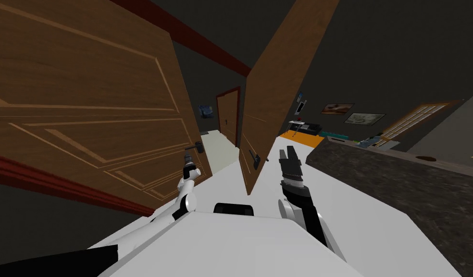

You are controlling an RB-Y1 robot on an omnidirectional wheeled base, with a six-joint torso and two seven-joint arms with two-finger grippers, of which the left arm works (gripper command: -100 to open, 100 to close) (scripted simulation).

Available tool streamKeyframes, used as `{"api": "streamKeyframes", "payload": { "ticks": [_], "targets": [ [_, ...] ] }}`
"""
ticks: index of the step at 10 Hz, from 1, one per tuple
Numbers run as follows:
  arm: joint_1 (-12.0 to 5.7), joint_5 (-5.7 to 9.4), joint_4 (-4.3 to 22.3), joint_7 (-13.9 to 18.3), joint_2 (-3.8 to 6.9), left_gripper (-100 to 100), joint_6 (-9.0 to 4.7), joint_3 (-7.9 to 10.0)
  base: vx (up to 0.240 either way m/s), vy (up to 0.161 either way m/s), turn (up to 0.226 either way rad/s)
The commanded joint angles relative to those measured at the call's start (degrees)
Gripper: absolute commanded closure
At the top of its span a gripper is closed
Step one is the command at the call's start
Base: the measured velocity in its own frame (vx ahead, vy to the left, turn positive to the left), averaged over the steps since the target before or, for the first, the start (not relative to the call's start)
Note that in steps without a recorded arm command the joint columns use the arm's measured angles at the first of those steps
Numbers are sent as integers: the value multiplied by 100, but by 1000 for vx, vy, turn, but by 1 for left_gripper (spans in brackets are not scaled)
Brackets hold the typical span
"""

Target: Pull the door open

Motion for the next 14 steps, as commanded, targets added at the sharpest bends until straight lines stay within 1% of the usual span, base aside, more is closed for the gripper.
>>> {"api": "streamKeyframes", "payload": {
  "ticks": [1,3,7,8,9,11,12,14],
  "targets": [
    [-107,15,192,-24,7,-100,-38,96,16,39,-64],
    [-359,54,585,-75,-23,-100,-31,359,30,102,-188],
    [-548,84,880,-113,-51,-100,-27,557,31,68,-73],
    [-519,79,832,-105,-43,-100,-20,524,9,23,-12],
    [-414,103,915,68,138,-100,-24,479,83,2,-74],
    [-320,122,971,215,289,-100,-22,437,131,10,-49],
    [-211,144,1037,387,465,-100,-18,387,131,-6,-85],
    [-90,169,1109,577,659,-100,-15,333,131,-7,-56]
  ]
}}
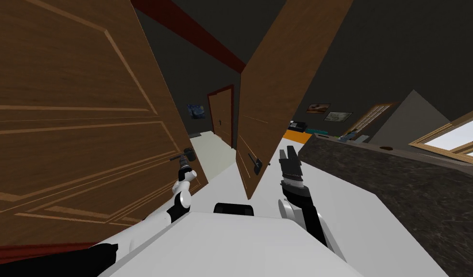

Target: Pull the door open

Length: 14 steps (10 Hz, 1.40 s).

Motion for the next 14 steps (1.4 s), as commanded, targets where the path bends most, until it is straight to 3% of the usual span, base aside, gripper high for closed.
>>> {"api": "streamKeyframes", "payload": {
  "ticks": [1,2,3,5,6,7,8,10,11,12,14],
  "targets": [
    [79,21,180,170,190,-100,-83,-45,101,6,-52],
    [141,34,218,268,291,-100,-81,-74,92,8,-54],
    [264,59,291,461,487,-100,-78,-129,131,18,-81],
    [264,59,291,461,487,-100,-78,-129,66,17,-20],
    [377,82,359,638,669,-100,-75,-179,68,17,-64],
    [377,82,359,638,669,-100,-75,-179,75,19,-40],
    [474,102,417,791,824,-100,-72,-223,79,27,-67],
    [576,123,478,951,988,-100,-69,-269,94,33,-68],
    [526,116,459,877,942,-100,-61,-249,20,12,-44],
    [526,116,459,877,942,100,-61,-249,-26,-6,-3],
    [526,116,459,877,942,100,-61,-249,-20,-10,-1]
  ]
}}
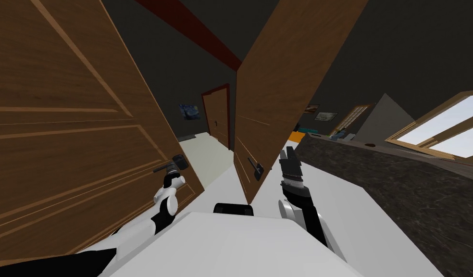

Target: Pull the door open

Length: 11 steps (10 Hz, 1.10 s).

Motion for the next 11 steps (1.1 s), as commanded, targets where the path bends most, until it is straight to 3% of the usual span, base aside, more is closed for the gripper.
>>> {"api": "streamKeyframes", "payload": {
  "ticks": [1,3,5,11],
  "targets": [
    [-20,-2,-28,-3,25,100,-30,-1,0,0,0],
    [-20,-2,-28,-3,25,100,-30,-1,0,0,0],
    [-35,-22,-2,60,-19,100,13,-138,-152,-22,-34],
    [-190,-120,-12,314,-96,100,69,-724,-214,-19,-50]
  ]
}}
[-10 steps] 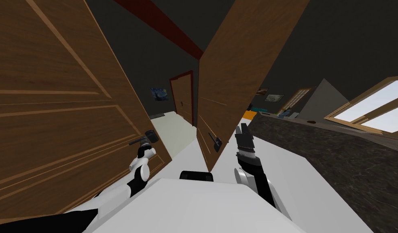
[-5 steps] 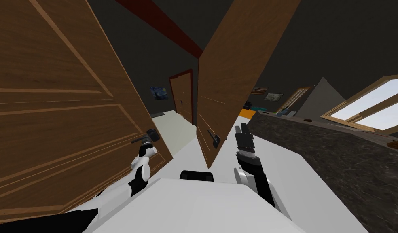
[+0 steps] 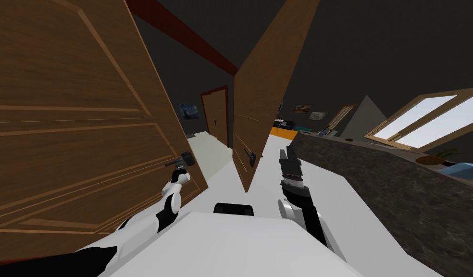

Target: Pull the door open

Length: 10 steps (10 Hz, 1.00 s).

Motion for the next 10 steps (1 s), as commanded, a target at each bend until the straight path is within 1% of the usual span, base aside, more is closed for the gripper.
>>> {"api": "streamKeyframes", "payload": {
  "ticks": [1,2,3,4,5,8,10],
  "targets": [
    [23,-25,-129,79,-61,100,37,-152,-215,14,-58],
    [2,-40,-131,114,-70,100,45,-234,-227,32,-53],
    [-34,-29,-24,68,-39,100,2,-168,-103,10,-41],
    [-48,-53,-4,135,-58,100,-3,-296,-179,-15,-63],
    [-55,-65,-6,174,-60,100,-3,-368,-284,2,-80],
    [-89,-124,-14,363,-70,100,-5,-717,-258,3,-88],
    [-106,-154,-18,459,-74,100,-7,-893,-254,2,-75]
  ]
}}
